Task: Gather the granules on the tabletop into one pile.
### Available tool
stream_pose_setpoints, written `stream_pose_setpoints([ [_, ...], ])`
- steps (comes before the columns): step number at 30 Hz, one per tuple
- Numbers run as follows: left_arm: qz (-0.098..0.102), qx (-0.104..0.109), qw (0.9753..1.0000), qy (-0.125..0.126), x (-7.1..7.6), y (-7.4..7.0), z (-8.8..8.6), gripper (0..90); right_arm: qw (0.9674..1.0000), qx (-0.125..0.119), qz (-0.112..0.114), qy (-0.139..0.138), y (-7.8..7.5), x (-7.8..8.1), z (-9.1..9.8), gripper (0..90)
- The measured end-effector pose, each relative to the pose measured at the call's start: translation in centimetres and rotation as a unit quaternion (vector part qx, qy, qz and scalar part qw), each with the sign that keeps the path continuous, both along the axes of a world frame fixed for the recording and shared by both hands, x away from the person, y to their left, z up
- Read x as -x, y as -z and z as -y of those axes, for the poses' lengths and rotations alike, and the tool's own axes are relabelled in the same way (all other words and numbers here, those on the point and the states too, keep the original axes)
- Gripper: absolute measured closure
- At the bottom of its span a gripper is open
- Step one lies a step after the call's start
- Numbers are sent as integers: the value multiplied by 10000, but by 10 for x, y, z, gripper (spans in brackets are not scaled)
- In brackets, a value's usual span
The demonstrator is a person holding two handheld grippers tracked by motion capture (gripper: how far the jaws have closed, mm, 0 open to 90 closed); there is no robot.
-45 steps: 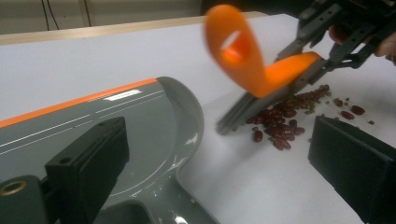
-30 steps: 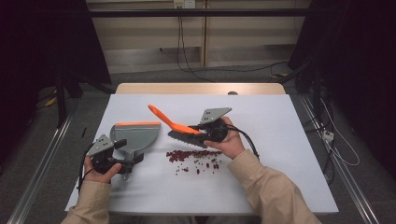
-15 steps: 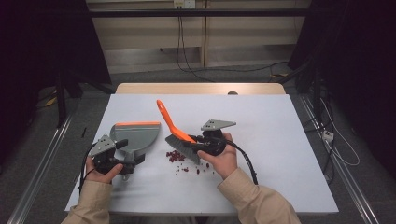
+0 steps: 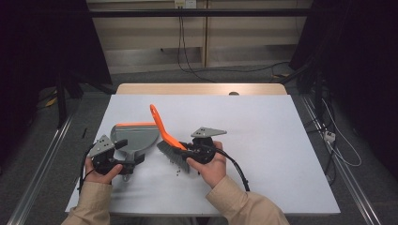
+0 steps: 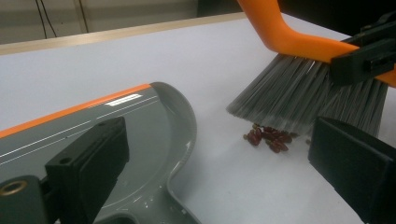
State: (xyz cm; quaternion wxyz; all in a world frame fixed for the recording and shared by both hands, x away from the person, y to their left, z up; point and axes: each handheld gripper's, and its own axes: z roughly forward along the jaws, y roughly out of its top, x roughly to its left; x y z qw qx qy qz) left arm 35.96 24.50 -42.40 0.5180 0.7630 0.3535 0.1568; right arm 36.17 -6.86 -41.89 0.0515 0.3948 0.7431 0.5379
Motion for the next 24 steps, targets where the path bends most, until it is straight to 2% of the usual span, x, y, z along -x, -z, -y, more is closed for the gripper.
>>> stream_pose_setpoints([
  [8,31,0,10000,-14,0,-1,-2,51,9997,-104,-213,116,8,8,-15,712],
  [11,42,8,10000,-46,0,-2,-3,51,9983,-201,-508,220,15,7,-20,712],
  [13,49,16,10000,-57,0,-3,-3,52,9977,-18,-571,358,21,5,-24,712],
  [16,65,21,10000,-56,0,-3,-4,51,9959,90,-683,586,24,-2,-19,711],
  [18,59,19,10000,-54,0,-3,-3,51,9953,227,-671,661,26,-5,-16,707],
  [20,72,-5,10000,-39,0,-3,-3,51,9935,224,-812,772,29,-7,-11,703],
  [24,73,1,10000,-28,1,-3,-2,52,9917,408,-795,923,29,-7,-5,699],
])
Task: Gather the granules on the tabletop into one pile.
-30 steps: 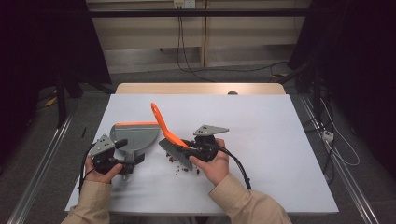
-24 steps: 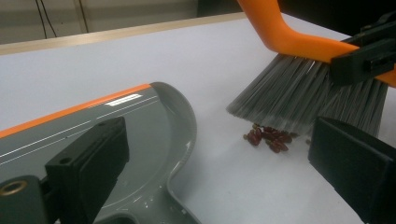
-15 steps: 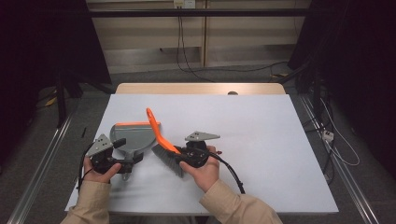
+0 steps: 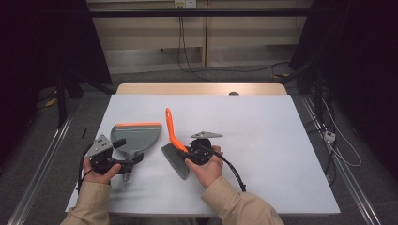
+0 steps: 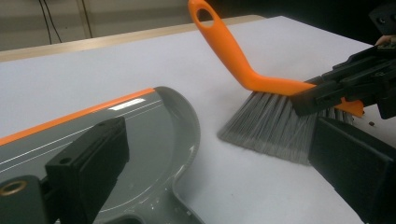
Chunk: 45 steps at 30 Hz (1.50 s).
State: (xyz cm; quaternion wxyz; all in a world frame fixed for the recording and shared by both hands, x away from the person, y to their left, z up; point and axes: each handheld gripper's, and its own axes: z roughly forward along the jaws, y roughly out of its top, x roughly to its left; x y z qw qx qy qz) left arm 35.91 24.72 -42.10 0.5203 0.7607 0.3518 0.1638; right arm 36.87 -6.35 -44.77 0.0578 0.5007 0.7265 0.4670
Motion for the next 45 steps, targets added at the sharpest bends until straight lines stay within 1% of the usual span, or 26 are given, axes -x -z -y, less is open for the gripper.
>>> stream_pose_setpoints([
  [2,-2,-7,10000,9,0,0,1,51,10000,47,-24,33,-1,0,3,699],
  [5,3,-22,10000,12,0,0,1,52,9999,118,0,98,-3,0,9,699],
  [10,-6,-51,10000,35,0,1,2,51,9998,87,-43,197,-3,0,21,699],
  [12,-12,-46,10000,32,0,1,3,52,9996,114,-60,234,-3,0,26,699],
  [14,-13,-49,10000,41,0,1,3,51,9995,95,-97,276,-4,1,31,699],
  [26,-42,-84,9999,56,-1,3,5,52,9983,98,-98,563,-4,4,67,700],
  [29,-49,-76,9999,52,-1,3,6,52,9980,38,-143,622,-4,4,74,700],
  [31,-42,-99,9999,71,-1,3,6,52,9979,-22,-129,635,-4,5,76,701],
  [33,-45,-113,9999,72,-2,3,7,52,9977,-161,-153,644,-4,4,78,703],
  [35,-45,-116,9999,76,-2,3,7,52,9974,-268,-99,658,-6,4,78,708],
  [36,-45,-110,9999,67,-2,3,7,52,9973,-347,-110,644,-8,4,77,709],
  [39,-46,-104,9999,65,-2,3,6,51,9972,-479,-12,565,-15,5,73,710],
  [41,-38,-101,9999,64,-2,3,6,52,9971,-590,39,470,-20,6,66,710],
  [43,-46,-58,10000,35,-2,3,6,51,9977,-590,94,333,-25,7,56,711],
  [45,-33,-64,10000,34,-2,2,5,51,9979,-601,99,200,-25,9,44,711],
])
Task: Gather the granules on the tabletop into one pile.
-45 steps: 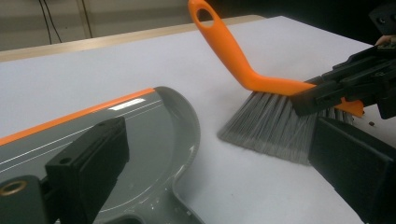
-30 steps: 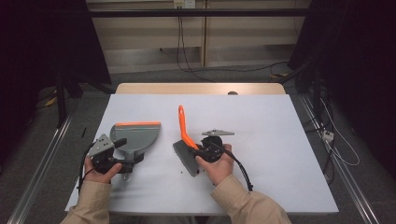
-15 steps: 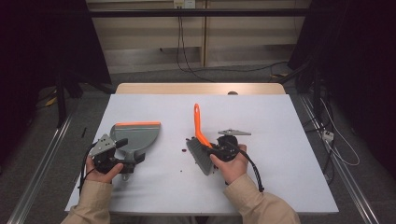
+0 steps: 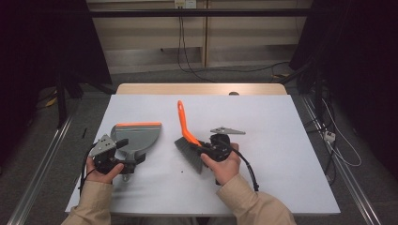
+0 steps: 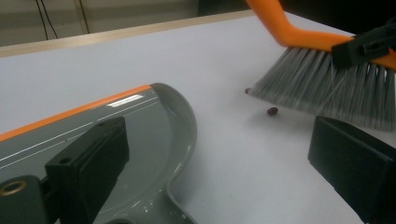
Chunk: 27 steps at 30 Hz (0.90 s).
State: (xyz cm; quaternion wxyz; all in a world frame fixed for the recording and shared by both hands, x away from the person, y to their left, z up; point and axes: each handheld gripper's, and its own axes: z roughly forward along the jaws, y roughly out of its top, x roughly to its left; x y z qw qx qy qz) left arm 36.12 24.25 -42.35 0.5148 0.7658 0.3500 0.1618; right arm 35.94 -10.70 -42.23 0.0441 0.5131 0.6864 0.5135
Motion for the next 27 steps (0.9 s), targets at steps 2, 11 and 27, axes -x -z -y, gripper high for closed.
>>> stream_pose_setpoints([
  [2,21,17,10000,-23,0,-1,-1,52,9998,-103,-86,-157,2,3,-13,711],
  [11,69,27,10000,-20,1,-2,-2,52,9987,178,-369,-312,21,2,-40,708],
  [27,60,-42,10000,16,1,-1,1,52,9973,558,-238,415,22,1,26,703],
])
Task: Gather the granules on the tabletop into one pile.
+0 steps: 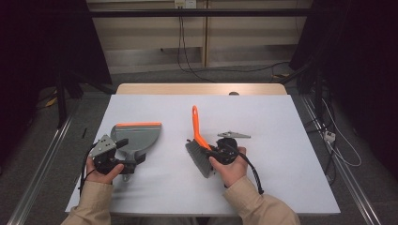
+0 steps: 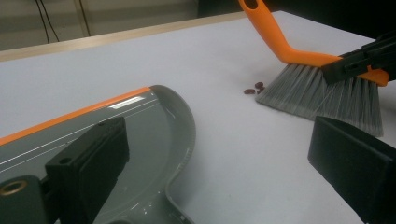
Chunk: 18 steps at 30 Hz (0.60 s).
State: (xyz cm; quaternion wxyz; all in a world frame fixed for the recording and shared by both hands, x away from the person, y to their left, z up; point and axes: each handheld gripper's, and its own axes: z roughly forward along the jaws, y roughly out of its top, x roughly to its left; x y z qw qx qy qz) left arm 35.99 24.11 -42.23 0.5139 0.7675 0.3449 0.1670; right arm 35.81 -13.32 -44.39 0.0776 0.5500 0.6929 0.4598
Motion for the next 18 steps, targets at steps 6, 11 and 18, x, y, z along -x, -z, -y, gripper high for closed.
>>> stream_pose_setpoints([
  [6,-15,-3,10000,11,0,0,1,52,9999,26,11,118,-1,3,14,703],
  [11,-20,-5,10000,6,0,1,1,52,9998,27,14,206,-1,5,24,703],
  [18,-29,-8,10000,3,0,1,2,52,9997,-93,22,239,-2,6,34,705],
])
